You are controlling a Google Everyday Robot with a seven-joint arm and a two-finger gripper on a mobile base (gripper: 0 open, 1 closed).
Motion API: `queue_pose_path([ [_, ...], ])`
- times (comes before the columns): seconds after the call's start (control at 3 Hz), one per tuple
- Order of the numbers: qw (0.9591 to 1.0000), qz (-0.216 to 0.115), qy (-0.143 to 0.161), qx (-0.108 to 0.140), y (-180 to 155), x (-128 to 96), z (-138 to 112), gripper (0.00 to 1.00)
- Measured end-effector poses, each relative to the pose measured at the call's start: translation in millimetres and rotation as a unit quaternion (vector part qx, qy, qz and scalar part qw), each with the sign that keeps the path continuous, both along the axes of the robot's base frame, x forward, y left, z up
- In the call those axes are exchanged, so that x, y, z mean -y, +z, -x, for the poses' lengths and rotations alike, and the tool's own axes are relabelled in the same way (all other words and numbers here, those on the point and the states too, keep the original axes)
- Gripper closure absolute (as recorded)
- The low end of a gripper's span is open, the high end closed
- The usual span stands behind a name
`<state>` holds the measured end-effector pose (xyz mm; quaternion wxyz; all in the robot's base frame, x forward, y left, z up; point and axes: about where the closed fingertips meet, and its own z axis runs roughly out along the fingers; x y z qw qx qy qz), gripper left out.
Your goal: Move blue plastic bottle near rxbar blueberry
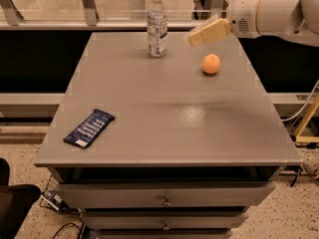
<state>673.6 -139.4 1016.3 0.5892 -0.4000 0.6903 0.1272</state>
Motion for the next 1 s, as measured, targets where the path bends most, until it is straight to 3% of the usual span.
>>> queue_pose_path([
  [0.33,0.9997,-0.024,-0.002,0.002,-6,-5,-15,0.00],
  [1.0,0.9943,-0.105,0.000,0.020,-31,-19,-91,0.00],
])
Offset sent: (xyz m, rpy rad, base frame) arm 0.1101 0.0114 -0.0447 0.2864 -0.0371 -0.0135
